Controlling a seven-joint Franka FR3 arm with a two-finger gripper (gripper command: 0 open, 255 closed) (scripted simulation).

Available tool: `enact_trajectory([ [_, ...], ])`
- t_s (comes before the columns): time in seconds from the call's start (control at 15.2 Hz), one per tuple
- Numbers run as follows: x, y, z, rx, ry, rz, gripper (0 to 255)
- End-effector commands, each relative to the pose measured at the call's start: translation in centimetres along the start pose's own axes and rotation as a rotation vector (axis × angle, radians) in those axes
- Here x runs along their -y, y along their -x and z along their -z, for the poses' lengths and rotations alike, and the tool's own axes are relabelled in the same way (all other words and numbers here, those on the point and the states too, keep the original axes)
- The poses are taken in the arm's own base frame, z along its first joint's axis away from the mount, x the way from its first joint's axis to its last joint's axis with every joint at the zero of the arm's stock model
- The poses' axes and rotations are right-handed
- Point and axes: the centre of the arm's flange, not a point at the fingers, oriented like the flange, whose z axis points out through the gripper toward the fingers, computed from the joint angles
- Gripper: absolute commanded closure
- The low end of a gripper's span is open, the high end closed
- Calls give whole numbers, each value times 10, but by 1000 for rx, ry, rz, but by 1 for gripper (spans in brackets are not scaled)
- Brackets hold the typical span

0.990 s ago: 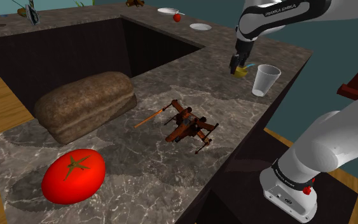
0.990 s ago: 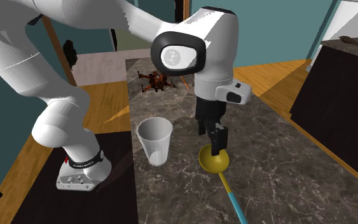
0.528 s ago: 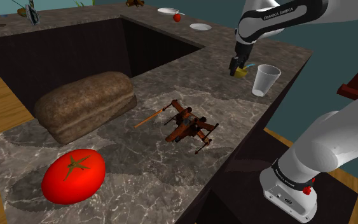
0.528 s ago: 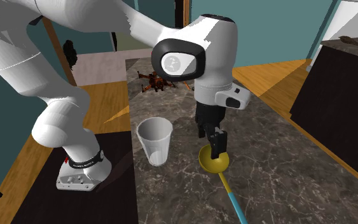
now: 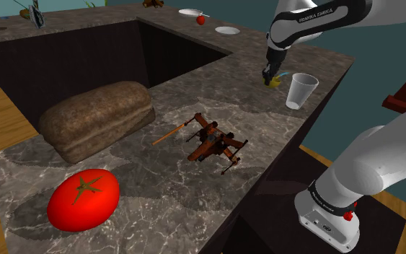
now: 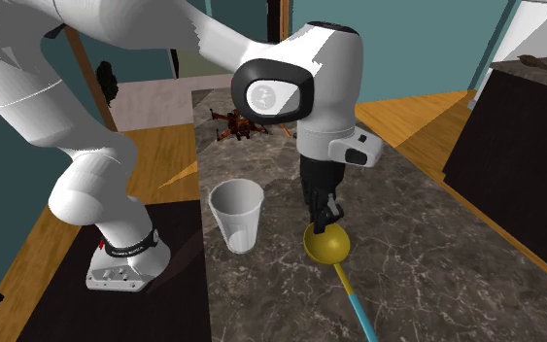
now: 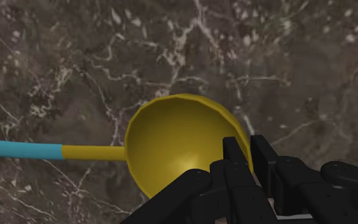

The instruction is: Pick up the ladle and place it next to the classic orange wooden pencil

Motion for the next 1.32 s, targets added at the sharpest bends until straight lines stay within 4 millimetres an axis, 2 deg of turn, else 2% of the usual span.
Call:
enact_trajectory([
  [0.0, 0, 0, 0, 0, 0, 0, 255],
  [0.2, 0, 0, 0, 0, 0, 0, 255],
  [1.25, -9, 0, 84, 0, 0, 0, 255],
])
